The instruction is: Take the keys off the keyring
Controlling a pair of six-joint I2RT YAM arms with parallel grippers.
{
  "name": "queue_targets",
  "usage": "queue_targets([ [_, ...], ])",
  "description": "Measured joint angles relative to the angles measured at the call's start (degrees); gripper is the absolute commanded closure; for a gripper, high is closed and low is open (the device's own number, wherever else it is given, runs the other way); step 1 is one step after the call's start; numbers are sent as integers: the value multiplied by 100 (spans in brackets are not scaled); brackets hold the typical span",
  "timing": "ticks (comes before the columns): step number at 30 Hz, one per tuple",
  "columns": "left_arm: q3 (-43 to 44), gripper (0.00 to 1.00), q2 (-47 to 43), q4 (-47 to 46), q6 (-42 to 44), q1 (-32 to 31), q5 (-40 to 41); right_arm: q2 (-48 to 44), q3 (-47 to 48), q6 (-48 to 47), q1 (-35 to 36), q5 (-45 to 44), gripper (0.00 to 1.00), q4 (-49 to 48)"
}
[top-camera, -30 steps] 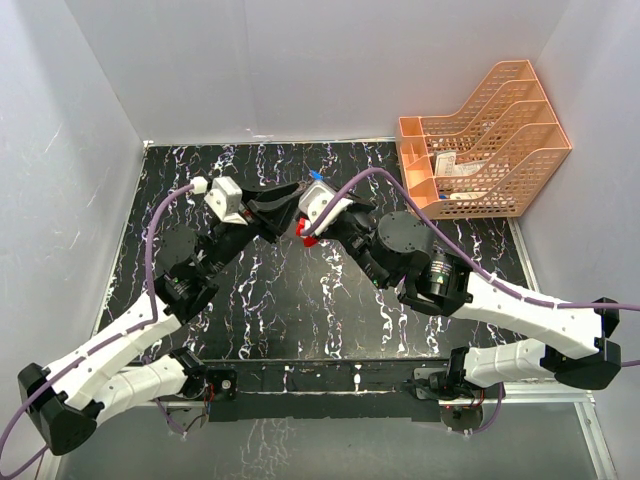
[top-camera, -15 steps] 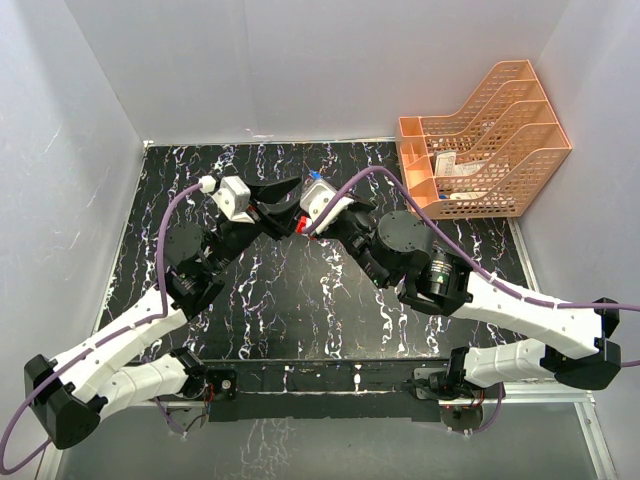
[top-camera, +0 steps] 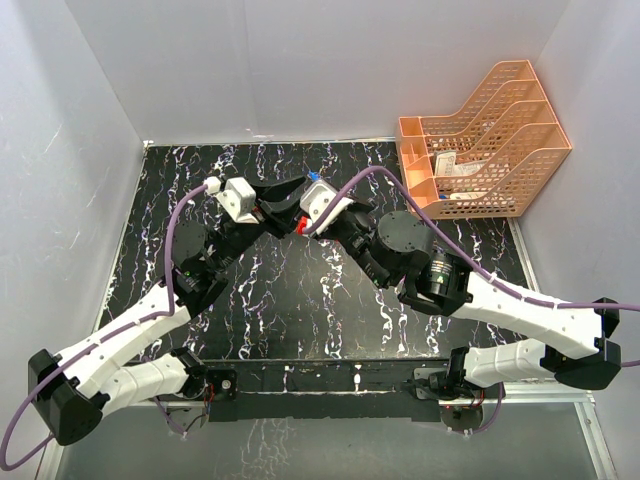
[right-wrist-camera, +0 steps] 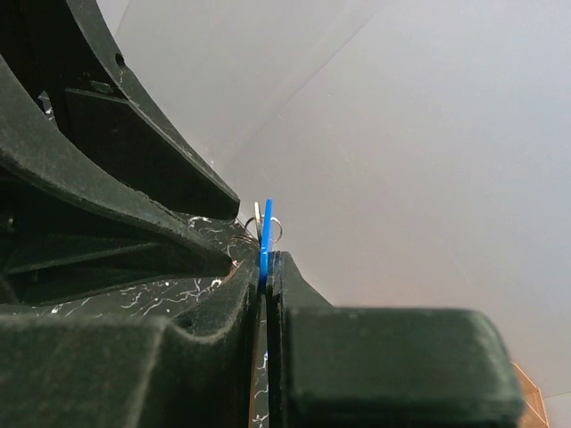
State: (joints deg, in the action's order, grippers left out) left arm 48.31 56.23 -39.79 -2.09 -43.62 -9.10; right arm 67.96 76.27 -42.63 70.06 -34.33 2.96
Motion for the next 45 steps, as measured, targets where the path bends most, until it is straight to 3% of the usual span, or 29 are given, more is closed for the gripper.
queue_targets([
  [28, 0, 75, 227, -216, 129, 0, 7, -33, 0, 72, 0, 68, 100, 22],
  [37, -2, 99, 317, -334, 129, 0, 4, -44, -4, 74, 0, 90, 100, 70],
  [45, -61, 100, 267, -350, 155, 0, 17, -63, -26, 74, 0, 87, 100, 70],
])
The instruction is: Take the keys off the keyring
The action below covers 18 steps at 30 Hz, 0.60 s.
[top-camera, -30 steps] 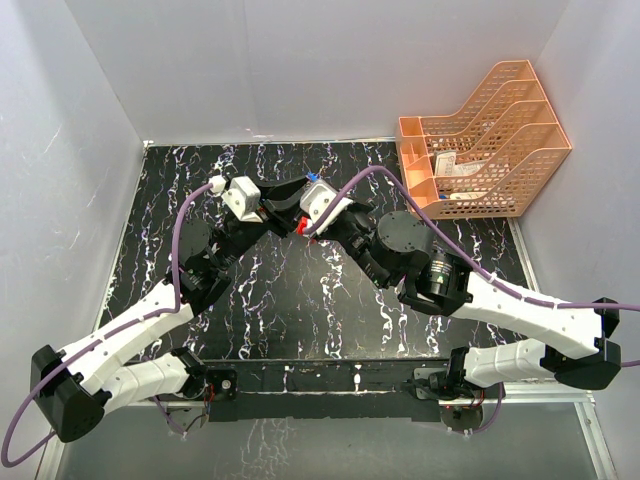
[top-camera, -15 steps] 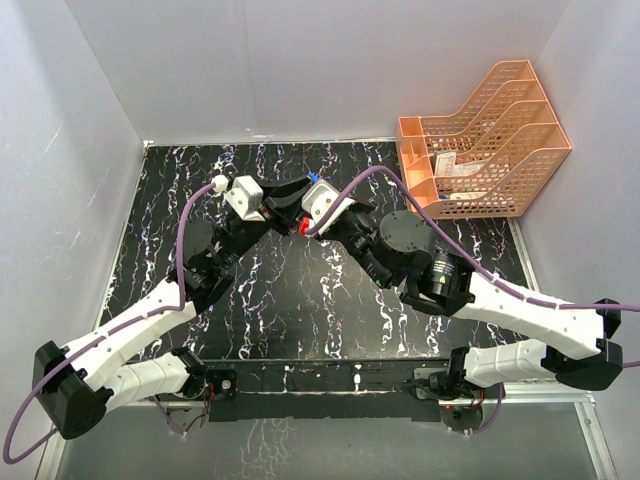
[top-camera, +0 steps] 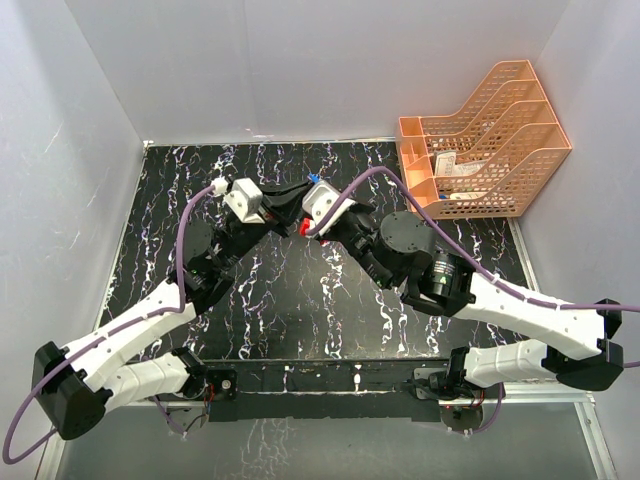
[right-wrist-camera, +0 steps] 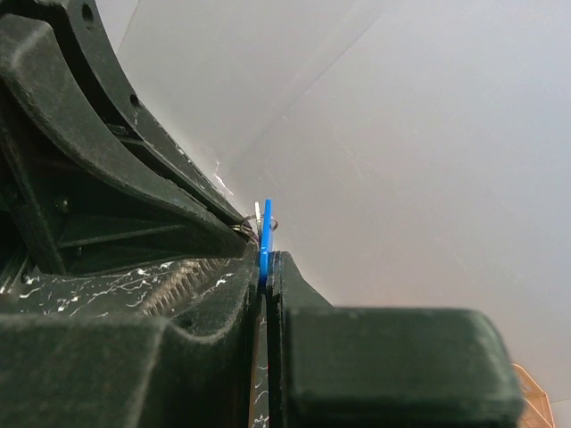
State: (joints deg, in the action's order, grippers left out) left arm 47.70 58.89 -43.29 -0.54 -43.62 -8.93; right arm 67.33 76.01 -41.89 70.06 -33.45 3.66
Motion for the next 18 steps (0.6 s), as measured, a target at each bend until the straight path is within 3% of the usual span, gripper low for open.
queue_targets([
  [18, -363, 100, -632, -192, 98, -2, -59, -334, -382, 11, 44, 55, 100, -179],
])
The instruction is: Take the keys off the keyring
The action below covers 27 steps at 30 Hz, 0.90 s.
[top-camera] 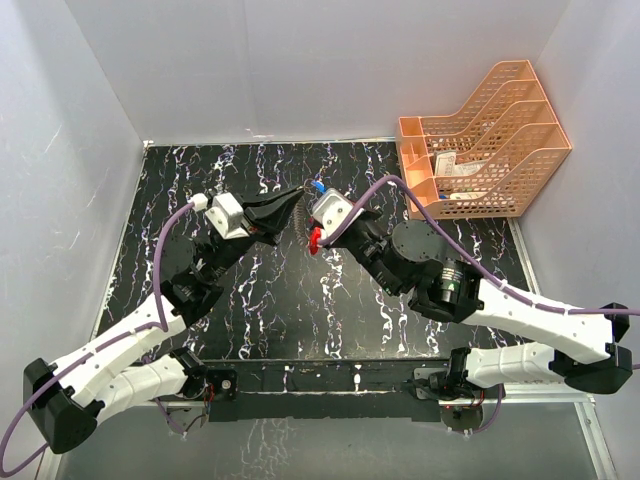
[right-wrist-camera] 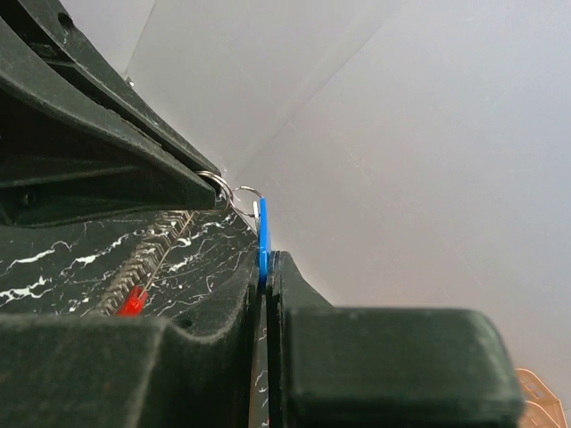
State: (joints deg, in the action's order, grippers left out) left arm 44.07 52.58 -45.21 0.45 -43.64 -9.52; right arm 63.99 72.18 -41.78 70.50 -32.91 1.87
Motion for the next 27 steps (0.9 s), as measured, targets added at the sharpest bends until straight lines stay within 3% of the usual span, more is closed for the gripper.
queue_targets([
  [27, -450, 100, 37, -1003, -258, 2, 114, 28, -374, 597, -15, 291, 100, -7],
])
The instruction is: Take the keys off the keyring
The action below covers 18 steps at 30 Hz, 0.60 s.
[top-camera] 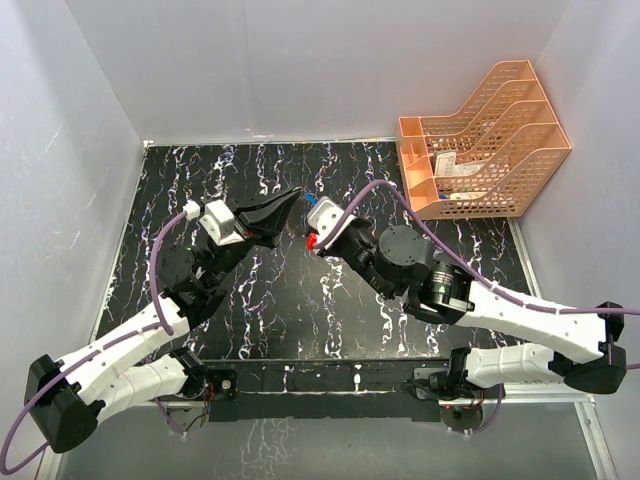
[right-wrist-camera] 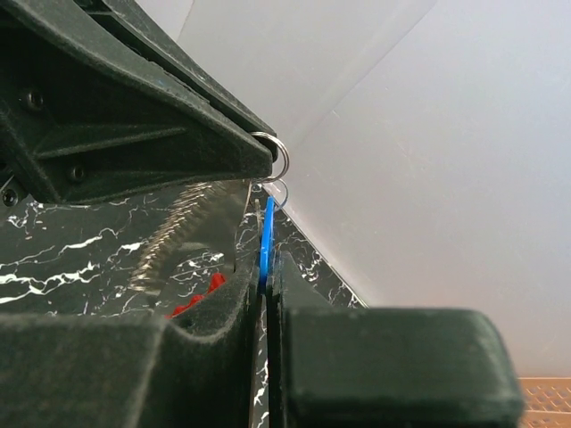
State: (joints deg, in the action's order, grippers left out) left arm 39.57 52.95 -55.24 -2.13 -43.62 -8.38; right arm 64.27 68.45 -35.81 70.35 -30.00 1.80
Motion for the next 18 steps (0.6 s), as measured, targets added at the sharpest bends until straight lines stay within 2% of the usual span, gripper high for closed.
queue_targets([
  [5, -26, 100, 0, -164, -46, 0, -4, 9, 0, 57, -2, 151, 100, -44],
  [7, -26, 88, 0, -168, -66, 0, 4, 57, 0, 83, 0, 168, 100, -72],
  [10, -24, 83, -11, -105, -68, 0, 63, 168, 0, 90, 0, 122, 100, -35],
  [18, -22, 81, -407, 466, 37, 0, 219, 162, -7, -24, -2, -105, 100, 149],
])
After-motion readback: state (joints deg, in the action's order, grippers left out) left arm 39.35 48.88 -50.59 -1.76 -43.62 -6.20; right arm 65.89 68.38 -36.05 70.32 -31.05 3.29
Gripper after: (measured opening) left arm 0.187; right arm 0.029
